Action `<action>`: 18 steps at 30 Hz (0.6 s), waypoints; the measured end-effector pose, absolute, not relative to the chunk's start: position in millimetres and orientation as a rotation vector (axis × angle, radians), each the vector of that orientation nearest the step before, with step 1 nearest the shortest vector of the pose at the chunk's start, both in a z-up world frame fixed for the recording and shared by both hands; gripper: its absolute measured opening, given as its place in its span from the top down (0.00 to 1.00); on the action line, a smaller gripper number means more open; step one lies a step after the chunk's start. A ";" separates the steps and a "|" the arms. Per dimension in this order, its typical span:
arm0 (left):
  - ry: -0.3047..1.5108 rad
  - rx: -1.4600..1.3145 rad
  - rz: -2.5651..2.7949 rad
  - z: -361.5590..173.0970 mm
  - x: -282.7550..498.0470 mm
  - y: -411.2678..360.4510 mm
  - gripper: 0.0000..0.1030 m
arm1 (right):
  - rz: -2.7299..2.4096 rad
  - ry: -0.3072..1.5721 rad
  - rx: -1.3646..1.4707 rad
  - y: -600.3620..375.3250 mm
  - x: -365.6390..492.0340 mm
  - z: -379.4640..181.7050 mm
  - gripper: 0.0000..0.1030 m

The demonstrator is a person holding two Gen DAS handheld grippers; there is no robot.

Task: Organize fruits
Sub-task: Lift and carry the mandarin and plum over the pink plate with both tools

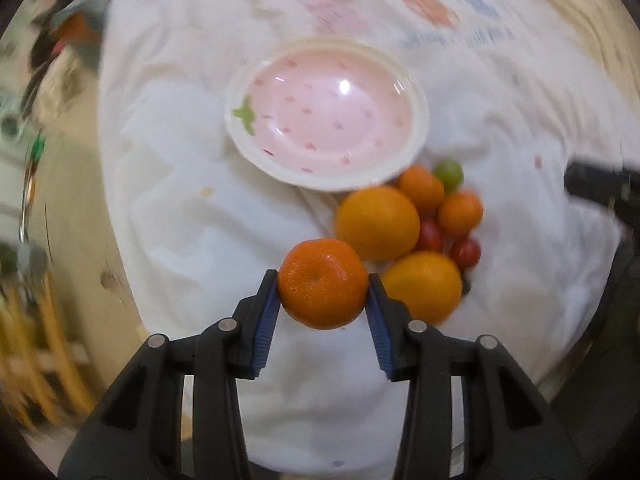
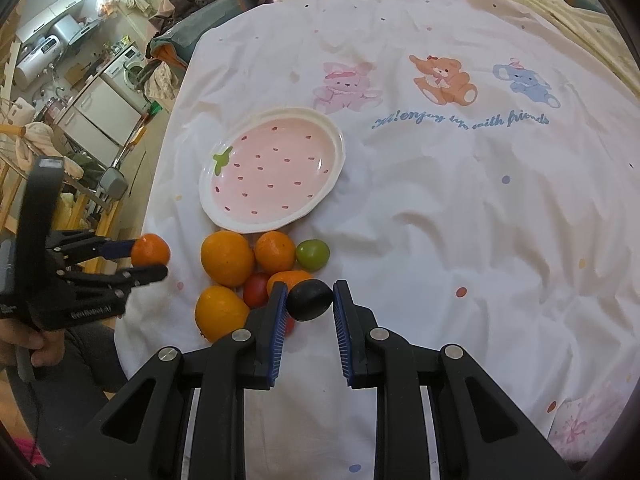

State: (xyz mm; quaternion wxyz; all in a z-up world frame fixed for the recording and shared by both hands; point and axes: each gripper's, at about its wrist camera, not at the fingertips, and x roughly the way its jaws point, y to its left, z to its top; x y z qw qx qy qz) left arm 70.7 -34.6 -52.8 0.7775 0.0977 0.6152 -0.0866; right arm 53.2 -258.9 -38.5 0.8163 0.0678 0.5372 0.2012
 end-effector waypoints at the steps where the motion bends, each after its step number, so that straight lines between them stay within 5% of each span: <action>1: 1.301 0.183 -0.157 -45.4 71.3 -33.9 0.63 | 0.428 1.141 0.147 -259.8 53.0 -37.6 0.76; 18: 1.043 -0.013 -0.028 8.8 95.1 -15.2 0.63 | 0.416 0.922 0.248 -274.5 79.7 4.9 0.76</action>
